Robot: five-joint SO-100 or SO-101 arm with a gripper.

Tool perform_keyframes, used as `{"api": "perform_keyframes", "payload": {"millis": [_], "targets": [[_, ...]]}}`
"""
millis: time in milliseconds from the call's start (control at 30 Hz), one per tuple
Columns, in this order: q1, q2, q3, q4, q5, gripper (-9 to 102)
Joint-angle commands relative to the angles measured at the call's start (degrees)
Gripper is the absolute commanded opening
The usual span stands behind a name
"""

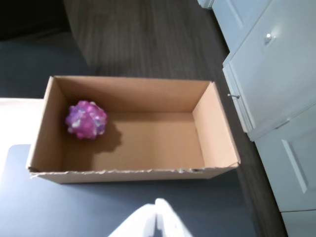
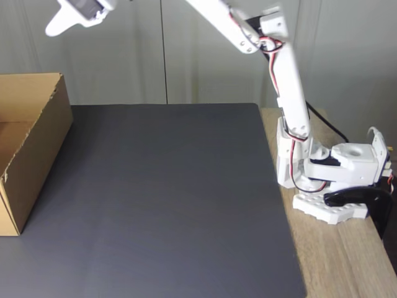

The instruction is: Grasp a ball and put it in the box.

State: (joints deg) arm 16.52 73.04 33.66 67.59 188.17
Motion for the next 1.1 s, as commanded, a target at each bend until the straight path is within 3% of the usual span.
{"api": "perform_keyframes", "payload": {"millis": [0,200,433,767,1067], "targets": [[-0.88,9.4,8.17,-3.16,-0.53,0],[-0.88,29.18,38.76,-15.03,-2.72,0],[0.09,48.34,65.13,-20.3,-3.69,0],[-0.97,64.42,84.73,-21.62,-3.69,0],[0.18,72.86,96.94,-27.6,-3.78,0]]}}
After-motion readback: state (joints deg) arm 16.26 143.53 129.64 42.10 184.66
